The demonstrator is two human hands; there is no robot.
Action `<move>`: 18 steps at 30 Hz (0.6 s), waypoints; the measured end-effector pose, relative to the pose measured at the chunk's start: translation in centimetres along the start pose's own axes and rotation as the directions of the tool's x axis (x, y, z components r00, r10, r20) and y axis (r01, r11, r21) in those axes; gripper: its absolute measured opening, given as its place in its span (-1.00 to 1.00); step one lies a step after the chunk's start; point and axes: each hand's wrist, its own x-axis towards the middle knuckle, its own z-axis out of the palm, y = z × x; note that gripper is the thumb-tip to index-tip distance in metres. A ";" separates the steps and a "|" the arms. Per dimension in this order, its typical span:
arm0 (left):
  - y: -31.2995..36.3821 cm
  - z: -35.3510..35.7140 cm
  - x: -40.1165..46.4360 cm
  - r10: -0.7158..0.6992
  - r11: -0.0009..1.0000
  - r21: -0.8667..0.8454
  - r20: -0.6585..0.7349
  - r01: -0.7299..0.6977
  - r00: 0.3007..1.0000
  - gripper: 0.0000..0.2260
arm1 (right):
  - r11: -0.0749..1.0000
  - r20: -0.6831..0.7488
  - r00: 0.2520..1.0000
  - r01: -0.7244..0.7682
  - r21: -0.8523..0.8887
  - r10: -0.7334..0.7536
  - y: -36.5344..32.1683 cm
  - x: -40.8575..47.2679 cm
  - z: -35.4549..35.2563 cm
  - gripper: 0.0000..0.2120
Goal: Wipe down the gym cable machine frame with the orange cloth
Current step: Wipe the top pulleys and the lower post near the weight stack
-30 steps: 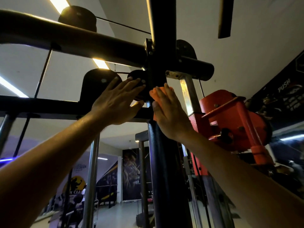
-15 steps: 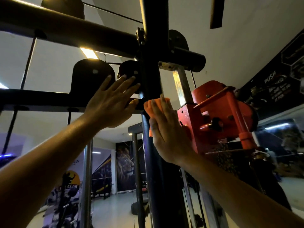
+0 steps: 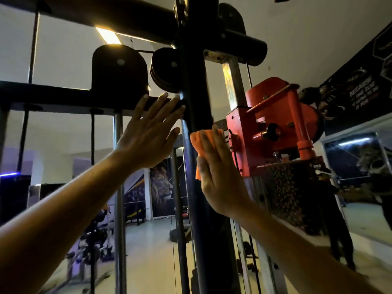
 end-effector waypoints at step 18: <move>5.7 -0.2 -1.7 -0.303 -0.042 -0.844 0.520 0.535 0.798 -0.54 | 0.993 0.066 0.991 -0.117 -0.016 0.117 -2.0 -7.1 -0.2 -0.43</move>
